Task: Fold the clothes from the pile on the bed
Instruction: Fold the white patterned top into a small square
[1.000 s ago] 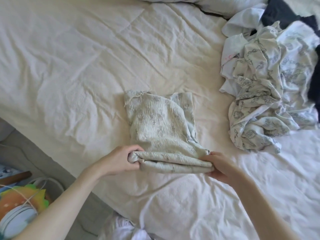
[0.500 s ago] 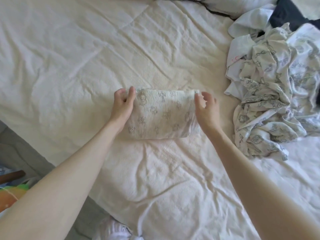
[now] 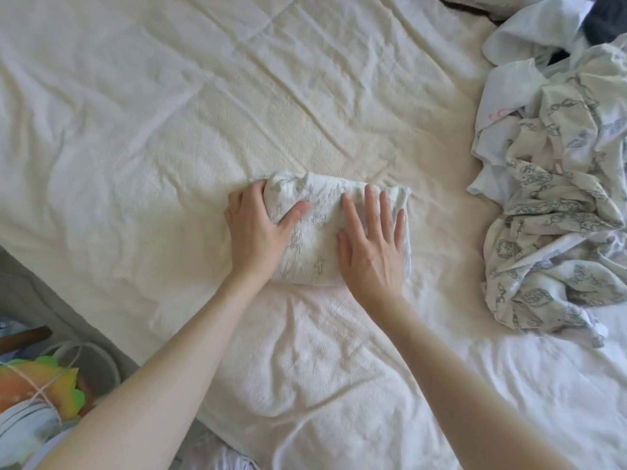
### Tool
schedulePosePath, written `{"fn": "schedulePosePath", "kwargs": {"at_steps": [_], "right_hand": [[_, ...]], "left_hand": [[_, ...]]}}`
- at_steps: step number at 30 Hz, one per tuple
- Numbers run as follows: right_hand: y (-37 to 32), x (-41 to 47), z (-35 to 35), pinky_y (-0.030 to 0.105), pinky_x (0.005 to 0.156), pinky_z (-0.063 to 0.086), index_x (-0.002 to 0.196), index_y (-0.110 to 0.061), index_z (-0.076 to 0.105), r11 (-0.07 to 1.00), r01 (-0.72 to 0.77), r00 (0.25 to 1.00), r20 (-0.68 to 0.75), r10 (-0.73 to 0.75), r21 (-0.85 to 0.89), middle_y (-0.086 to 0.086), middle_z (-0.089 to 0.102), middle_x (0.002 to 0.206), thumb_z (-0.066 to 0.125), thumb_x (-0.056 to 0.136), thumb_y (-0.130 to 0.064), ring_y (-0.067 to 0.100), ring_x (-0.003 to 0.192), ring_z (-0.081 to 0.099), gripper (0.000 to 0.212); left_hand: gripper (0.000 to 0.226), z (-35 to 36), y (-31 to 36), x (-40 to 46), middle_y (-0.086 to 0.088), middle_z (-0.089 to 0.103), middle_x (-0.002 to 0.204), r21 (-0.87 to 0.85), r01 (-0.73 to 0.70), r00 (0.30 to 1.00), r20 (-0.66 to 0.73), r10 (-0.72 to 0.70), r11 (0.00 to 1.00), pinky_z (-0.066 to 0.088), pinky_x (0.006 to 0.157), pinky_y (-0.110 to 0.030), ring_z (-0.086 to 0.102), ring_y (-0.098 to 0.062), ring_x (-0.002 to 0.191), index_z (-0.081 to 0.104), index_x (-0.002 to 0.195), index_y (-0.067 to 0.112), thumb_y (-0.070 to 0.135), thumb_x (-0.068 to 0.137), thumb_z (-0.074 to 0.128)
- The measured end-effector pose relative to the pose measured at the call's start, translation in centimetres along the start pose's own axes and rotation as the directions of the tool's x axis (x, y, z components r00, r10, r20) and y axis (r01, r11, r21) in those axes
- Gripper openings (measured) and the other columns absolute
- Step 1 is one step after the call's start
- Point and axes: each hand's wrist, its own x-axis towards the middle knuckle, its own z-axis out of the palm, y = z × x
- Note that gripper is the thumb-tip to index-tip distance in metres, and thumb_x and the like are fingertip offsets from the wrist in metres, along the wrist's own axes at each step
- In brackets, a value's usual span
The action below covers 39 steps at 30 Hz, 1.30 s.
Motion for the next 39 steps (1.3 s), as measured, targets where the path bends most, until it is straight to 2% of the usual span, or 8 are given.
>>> {"fn": "schedulePosePath", "kwargs": {"at_steps": [3,8,15,20,22,26,35,39], "right_hand": [[0.5,1.8,1.1,0.049,0.118,0.0,0.149,-0.025,0.027,0.998,-0.021,0.985,0.167,0.03,-0.056,0.011,0.017,0.157,0.035,0.099,-0.042,0.031,0.146,0.006,0.053],[1.7,2.3,3.9,0.043,0.117,-0.011,0.151,-0.034,0.003,0.995,-0.04,0.959,0.276,0.064,-0.089,0.004,0.0,0.16,0.017,0.098,-0.05,0.025,0.147,-0.008,0.057],[2.1,2.1,5.0,0.041,0.115,-0.016,0.15,-0.032,0.001,0.989,-0.028,0.949,0.306,0.071,-0.143,0.004,-0.001,0.16,0.016,0.098,-0.048,0.023,0.147,-0.009,0.057],[2.9,2.0,3.4,0.045,0.117,-0.009,0.15,-0.029,0.018,0.991,0.044,0.966,0.26,-0.009,-0.129,0.005,0.012,0.159,0.018,0.095,-0.054,0.023,0.147,0.002,0.061],[4.6,1.1,2.8,0.047,0.118,-0.002,0.149,-0.027,0.025,0.995,0.059,0.973,0.227,-0.038,-0.086,0.006,0.017,0.158,0.023,0.094,-0.056,0.022,0.146,0.007,0.062],[7.7,-0.4,3.4,0.042,0.118,-0.008,0.148,-0.035,0.006,0.991,-0.078,0.962,0.252,0.103,-0.11,0.0,-0.002,0.158,0.014,0.091,-0.06,0.022,0.147,-0.001,0.063],[8.1,0.2,4.6,0.045,0.115,-0.016,0.142,-0.036,-0.019,0.976,-0.061,0.915,0.38,0.138,-0.207,-0.003,-0.025,0.153,-0.001,0.091,-0.06,0.02,0.144,-0.02,0.06],[7.5,0.8,1.8,0.043,0.118,-0.004,0.15,-0.033,0.013,0.984,-0.152,0.911,0.399,0.102,0.096,-0.002,-0.002,0.16,0.033,0.097,-0.05,0.02,0.147,-0.004,0.06]], "left_hand": [[0.053,1.1,-1.7,2.0,0.001,0.054,0.105,-0.03,0.206,0.978,0.02,-0.205,0.978,0.039,0.077,-0.027,0.052,-0.019,0.101,0.047,0.114,0.009,0.048,0.083,0.064],[0.055,2.3,-3.2,2.3,-0.01,0.052,0.117,0.167,0.209,0.978,-0.023,-0.209,0.964,0.038,0.082,-0.032,0.048,-0.026,0.109,0.045,0.118,0.005,0.049,0.087,0.057],[0.064,2.0,-1.8,1.8,-0.02,0.039,0.133,0.439,0.119,0.989,0.03,-0.146,0.891,0.033,0.095,-0.042,0.038,-0.035,0.12,0.03,0.142,0.009,0.048,0.094,0.046],[0.054,1.3,-1.1,-1.0,-0.02,0.029,0.151,0.419,-0.4,0.916,0.212,0.34,0.815,0.02,0.113,-0.054,0.022,-0.039,0.141,0.035,0.144,0.009,0.031,0.095,0.044],[0.057,1.8,-1.7,-1.9,-0.018,0.027,0.152,0.408,-0.494,0.863,0.335,0.378,0.768,0.017,0.113,-0.058,0.017,-0.039,0.142,0.037,0.143,0.012,0.039,0.093,0.041],[0.061,2.8,-3.9,-1.4,-0.016,0.019,0.155,0.46,-0.499,0.853,0.413,0.321,0.735,0.013,0.113,-0.06,0.01,-0.038,0.143,0.03,0.146,0.02,0.047,0.092,0.035],[0.061,3.9,-3.8,-1.2,-0.014,0.011,0.156,0.515,-0.432,0.874,0.441,0.203,0.741,0.004,0.115,-0.056,0.001,-0.033,0.144,0.013,0.146,0.024,0.051,0.092,0.025],[0.058,2.0,-2.5,-0.9,-0.008,0.012,0.157,0.333,-0.387,0.879,0.414,0.235,0.86,0.003,0.118,-0.048,-0.002,-0.025,0.145,0.027,0.148,0.017,0.037,0.095,0.044]]}}
